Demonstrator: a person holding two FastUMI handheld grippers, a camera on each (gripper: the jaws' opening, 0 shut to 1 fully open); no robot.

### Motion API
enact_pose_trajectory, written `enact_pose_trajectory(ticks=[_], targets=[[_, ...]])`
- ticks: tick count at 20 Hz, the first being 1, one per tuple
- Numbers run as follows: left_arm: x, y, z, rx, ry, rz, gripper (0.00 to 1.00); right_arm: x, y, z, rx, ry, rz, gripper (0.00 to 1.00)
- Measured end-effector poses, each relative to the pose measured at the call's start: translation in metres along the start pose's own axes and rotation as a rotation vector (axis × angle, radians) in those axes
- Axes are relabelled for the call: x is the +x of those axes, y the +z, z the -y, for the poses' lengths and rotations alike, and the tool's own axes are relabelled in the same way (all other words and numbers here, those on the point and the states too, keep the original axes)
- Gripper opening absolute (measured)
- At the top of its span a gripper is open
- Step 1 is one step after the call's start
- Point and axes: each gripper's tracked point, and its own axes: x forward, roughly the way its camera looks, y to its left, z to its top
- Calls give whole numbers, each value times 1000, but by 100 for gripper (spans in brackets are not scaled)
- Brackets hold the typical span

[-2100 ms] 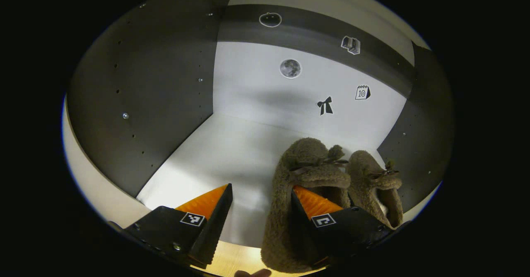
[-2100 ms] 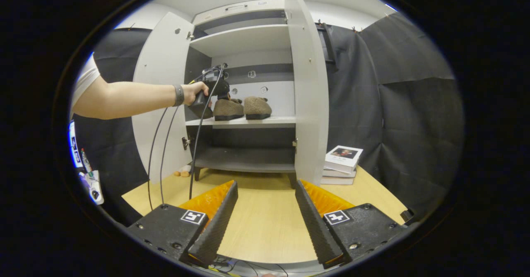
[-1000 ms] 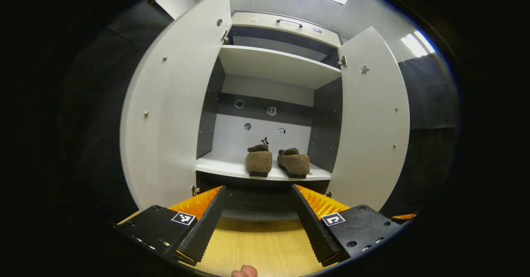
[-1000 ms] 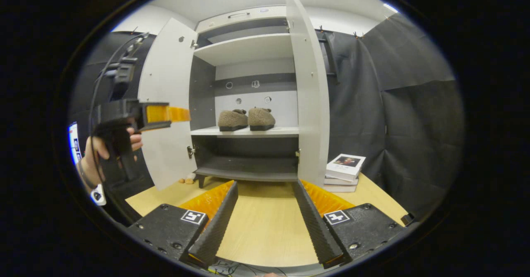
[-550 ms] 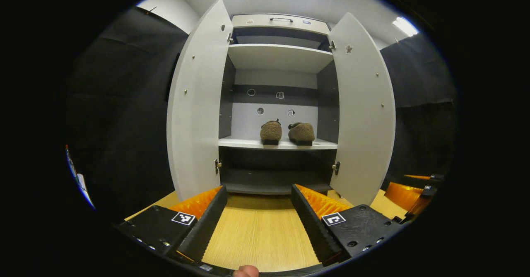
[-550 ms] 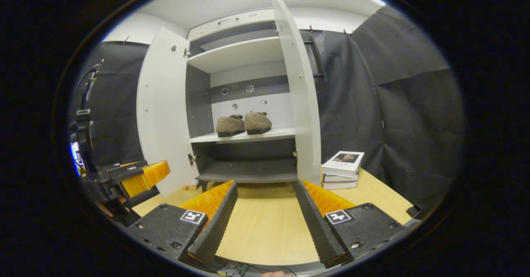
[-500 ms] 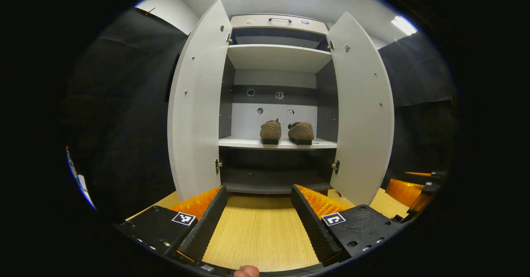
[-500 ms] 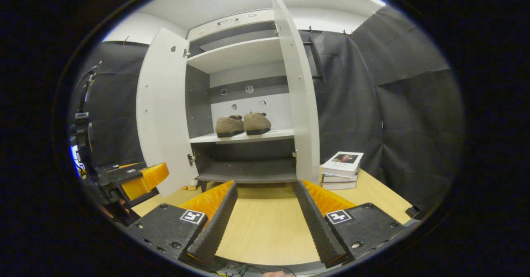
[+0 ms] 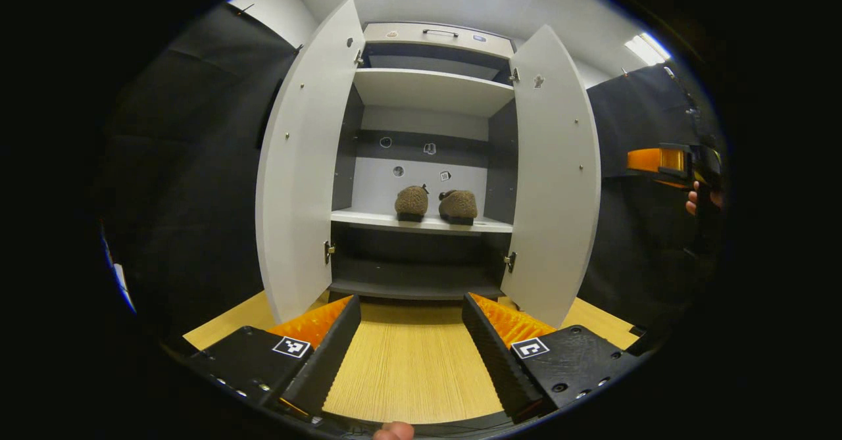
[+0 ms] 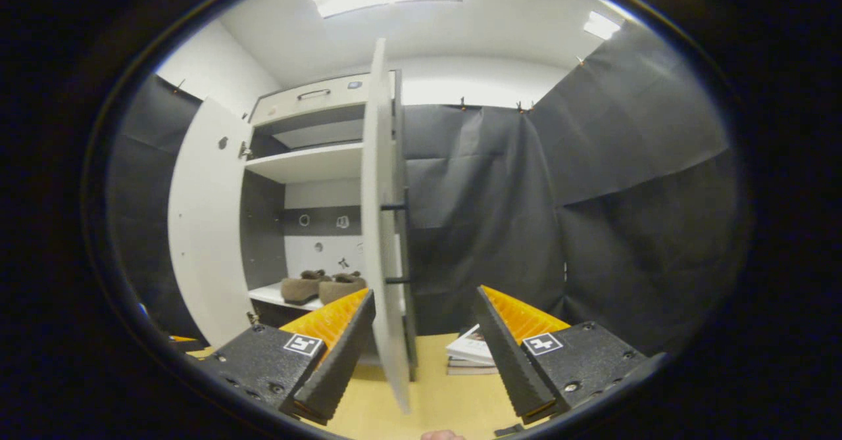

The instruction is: Grab one shoe with the right hand and put it into the shoe cabinet, grab the other shoe with the left hand and put it into the shoe cabinet; then close the right door with the right hand and the left door with the left hand.

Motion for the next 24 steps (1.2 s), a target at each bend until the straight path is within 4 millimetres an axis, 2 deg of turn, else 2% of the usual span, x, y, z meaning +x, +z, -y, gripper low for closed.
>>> enact_pose_trajectory(ticks=[2,4,6,7,8,10,14,15,21,24], targets=[[-2,4,4,-1,-15,5,95,24,17,19,-18,-22,11,95],[-3,11,5,6,-21,23,95,48,25,23,-28,6,2,96],[-4,14,3,28,-14,27,95,70,25,24,-20,36,-30,99],[-5,14,3,31,-13,30,95,80,26,23,0,45,-46,96],[-5,15,3,28,-11,33,95,89,22,22,27,48,-64,100],[-6,12,3,25,-7,27,95,105,12,22,67,50,-100,96],[-6,7,0,24,-3,8,95,120,3,11,36,78,-109,99],[-5,8,-2,22,1,11,95,119,5,8,31,85,-98,93],[3,12,-5,-5,-4,22,95,115,11,-1,-84,59,-75,94],[8,15,-4,-24,-14,29,95,110,12,-23,-92,110,-77,94]])
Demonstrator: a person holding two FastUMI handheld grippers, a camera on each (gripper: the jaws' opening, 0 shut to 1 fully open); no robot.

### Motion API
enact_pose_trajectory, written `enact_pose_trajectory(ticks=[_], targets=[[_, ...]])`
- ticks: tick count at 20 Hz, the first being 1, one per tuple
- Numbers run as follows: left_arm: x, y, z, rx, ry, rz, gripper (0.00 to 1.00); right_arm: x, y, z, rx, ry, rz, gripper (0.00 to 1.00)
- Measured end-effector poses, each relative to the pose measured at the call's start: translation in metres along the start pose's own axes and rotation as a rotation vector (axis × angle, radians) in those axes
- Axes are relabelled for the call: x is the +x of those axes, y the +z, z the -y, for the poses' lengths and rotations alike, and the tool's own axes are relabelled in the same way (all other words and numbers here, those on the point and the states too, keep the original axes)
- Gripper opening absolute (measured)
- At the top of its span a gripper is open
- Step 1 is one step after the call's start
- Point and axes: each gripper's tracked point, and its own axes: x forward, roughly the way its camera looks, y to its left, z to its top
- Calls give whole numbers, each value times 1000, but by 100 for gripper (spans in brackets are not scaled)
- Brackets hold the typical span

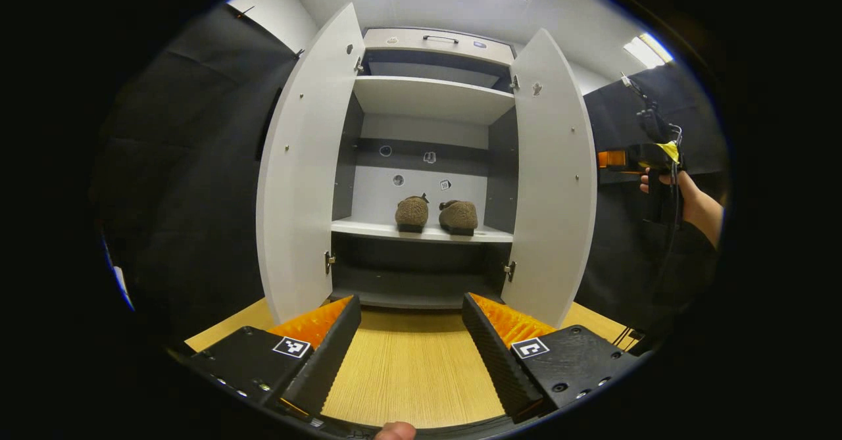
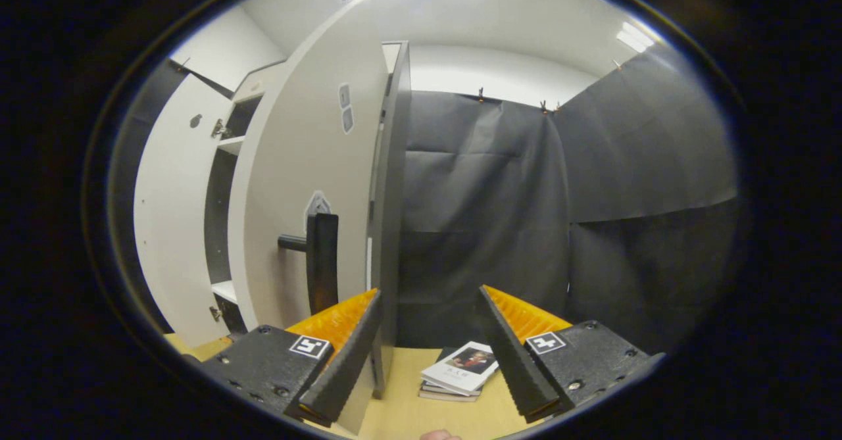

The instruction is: Grab one shoe with the right hand and put it into the shoe cabinet, grab the other shoe with the left hand and put it into the shoe cabinet; then close the right door with the right hand and the left door with the left hand.

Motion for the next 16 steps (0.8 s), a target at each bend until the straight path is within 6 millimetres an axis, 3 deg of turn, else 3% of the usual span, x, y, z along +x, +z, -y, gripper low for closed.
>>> enact_pose_trajectory(ticks=[4,12,13,14,16], targets=[[-3,-3,-3,4,5,-6,95,2,-3,-37,-1,75,1,94],[-11,-7,-33,-1,73,-28,95,18,-1,-101,-26,136,54,94],[-13,-9,-37,-2,82,-29,95,22,-1,-111,-20,146,59,88],[-15,-9,-40,-4,88,-32,95,26,-1,-124,-7,163,62,94],[-17,-10,-46,-5,103,-34,95,36,-1,-147,6,187,72,94]])
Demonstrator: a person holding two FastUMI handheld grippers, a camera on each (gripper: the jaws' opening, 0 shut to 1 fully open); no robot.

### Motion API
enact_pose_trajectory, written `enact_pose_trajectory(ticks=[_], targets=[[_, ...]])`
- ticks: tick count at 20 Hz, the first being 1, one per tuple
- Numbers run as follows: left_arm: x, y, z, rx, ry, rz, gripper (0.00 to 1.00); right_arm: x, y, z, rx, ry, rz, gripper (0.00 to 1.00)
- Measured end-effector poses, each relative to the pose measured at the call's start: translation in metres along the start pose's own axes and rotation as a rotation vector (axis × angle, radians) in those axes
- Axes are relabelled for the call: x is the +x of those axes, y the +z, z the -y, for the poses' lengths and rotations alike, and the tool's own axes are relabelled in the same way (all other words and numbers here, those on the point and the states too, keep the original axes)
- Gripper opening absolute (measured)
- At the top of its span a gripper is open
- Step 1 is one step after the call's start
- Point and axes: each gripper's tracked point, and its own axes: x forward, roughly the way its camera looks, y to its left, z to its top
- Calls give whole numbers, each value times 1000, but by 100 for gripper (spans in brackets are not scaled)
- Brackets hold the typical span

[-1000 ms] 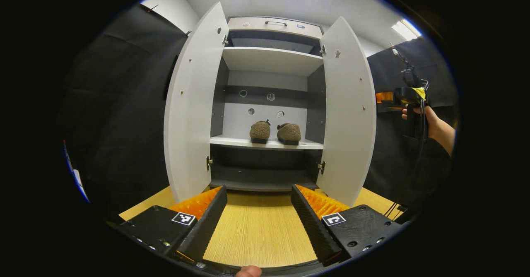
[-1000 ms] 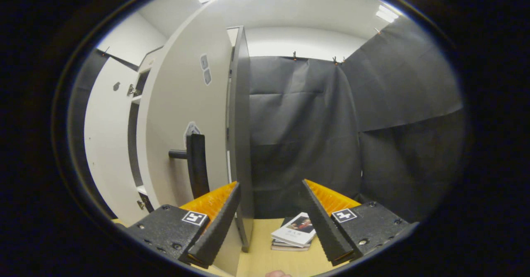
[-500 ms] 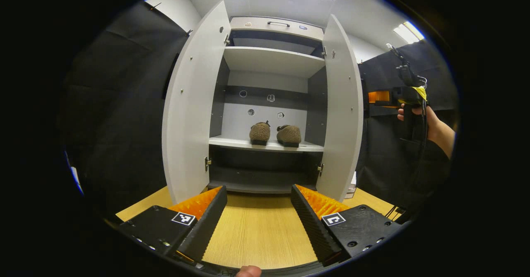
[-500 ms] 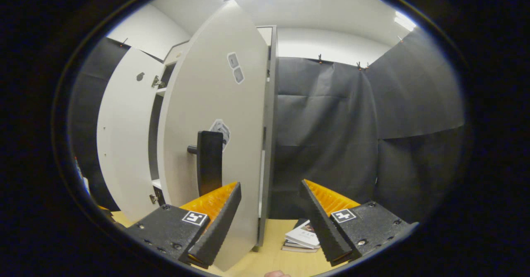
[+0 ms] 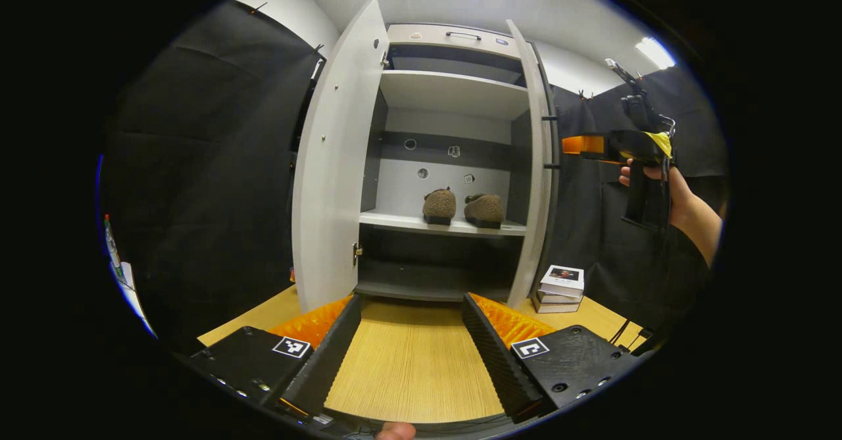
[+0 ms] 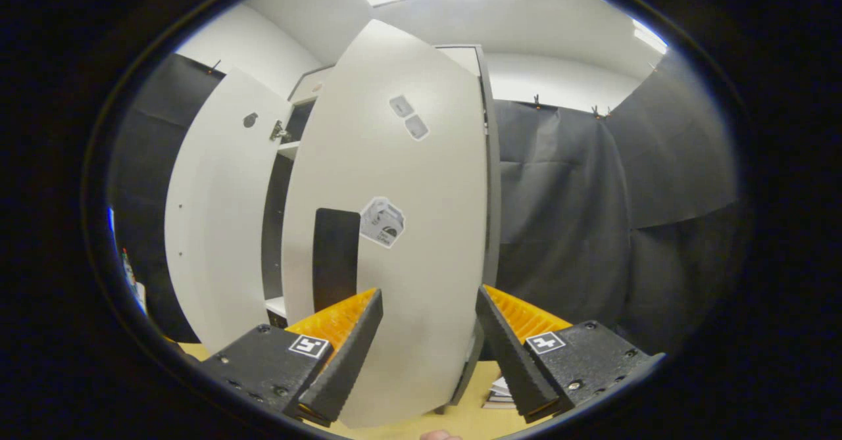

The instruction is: Grab one shoe with the right hand and put it into the shoe cabinet, grab the other shoe with the left hand and put it into the shoe cabinet; then close the right door with the right hand and the left door with the left hand.

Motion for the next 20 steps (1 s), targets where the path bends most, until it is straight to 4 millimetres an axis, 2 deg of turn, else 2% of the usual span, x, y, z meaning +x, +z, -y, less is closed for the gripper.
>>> enact_pose_trajectory(ticks=[2,4,5,9,15,17,20], targets=[[-1,0,-7,-7,16,0,95,13,2,-17,-13,10,17,96],[-3,0,-12,-19,26,-6,95,21,2,-21,-52,-5,17,95],[-5,0,-15,-24,29,-4,95,22,3,-22,-61,-8,21,91],[-7,2,-22,-35,34,-2,95,6,3,-17,-52,-16,19,95],[-6,8,-18,-41,7,1,95,-67,-13,-1,-29,-103,-1,96],[-4,10,-10,-54,-17,-3,95,-92,-30,-2,-23,-114,-20,96],[0,12,-2,-51,-32,2,95,-136,-77,2,-20,-164,-91,97]])
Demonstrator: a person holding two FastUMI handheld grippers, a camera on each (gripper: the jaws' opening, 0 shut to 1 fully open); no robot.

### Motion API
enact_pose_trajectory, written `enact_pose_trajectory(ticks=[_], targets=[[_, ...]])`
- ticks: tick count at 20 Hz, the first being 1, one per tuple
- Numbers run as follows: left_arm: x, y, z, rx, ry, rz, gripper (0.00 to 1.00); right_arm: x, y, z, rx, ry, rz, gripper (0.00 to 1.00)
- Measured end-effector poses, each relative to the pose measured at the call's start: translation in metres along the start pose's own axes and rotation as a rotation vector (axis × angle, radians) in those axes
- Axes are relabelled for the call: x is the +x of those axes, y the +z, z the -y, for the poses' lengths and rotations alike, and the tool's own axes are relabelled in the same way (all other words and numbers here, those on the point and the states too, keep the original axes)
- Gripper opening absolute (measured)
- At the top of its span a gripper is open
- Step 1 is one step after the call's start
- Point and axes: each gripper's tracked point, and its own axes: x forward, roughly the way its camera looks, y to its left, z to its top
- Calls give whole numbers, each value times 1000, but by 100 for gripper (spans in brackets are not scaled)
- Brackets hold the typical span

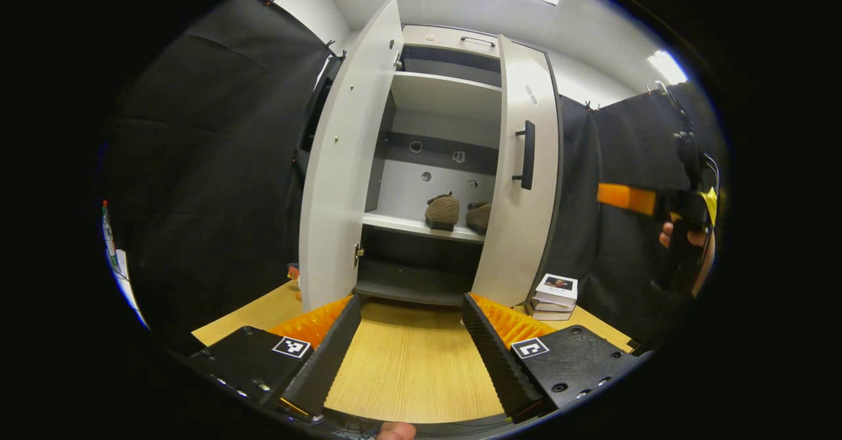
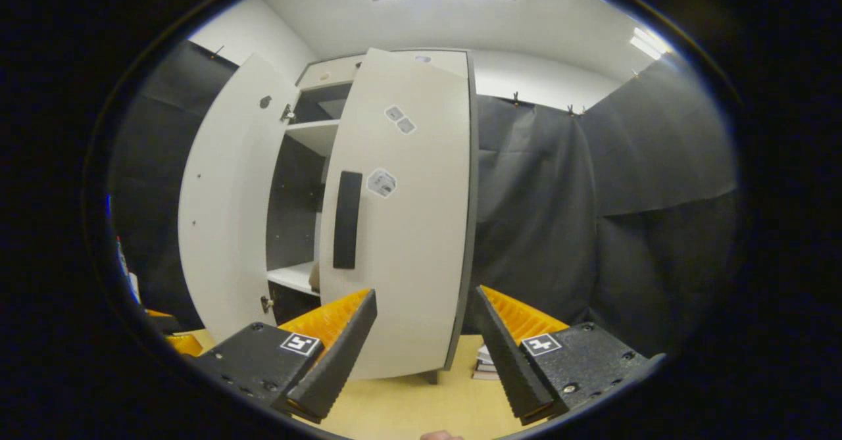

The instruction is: Grab one shoe with the right hand and put it into the shoe cabinet, grab the other shoe with the left hand and put it into the shoe cabinet; then close the right door with the right hand and the left door with the left hand.

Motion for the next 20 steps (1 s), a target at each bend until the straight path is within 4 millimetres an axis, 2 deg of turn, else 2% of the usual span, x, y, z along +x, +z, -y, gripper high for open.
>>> enact_pose_trajectory(ticks=[3,5,8,11,13,14,17,18,20], targets=[[3,-1,15,4,-36,-17,95,-31,-36,3,21,-31,-21,96],[5,0,23,9,-60,-20,95,-45,-63,6,22,-58,-71,96],[6,1,34,21,-80,-23,95,-64,-93,4,69,-59,-126,97],[5,3,43,16,-96,-22,95,-72,-111,3,89,-68,-139,96],[4,11,42,11,-92,-8,95,-74,-115,0,72,-64,-147,98],[4,24,39,4,-76,27,95,-74,-113,-2,66,-55,-142,98],[1,80,24,-16,-54,169,95,-72,-104,-11,41,-20,-119,96],[1,94,11,-31,-23,195,95,-71,-100,-13,27,-19,-106,96],[2,116,-28,-74,65,223,95,-70,-92,-19,12,-12,-82,96]])
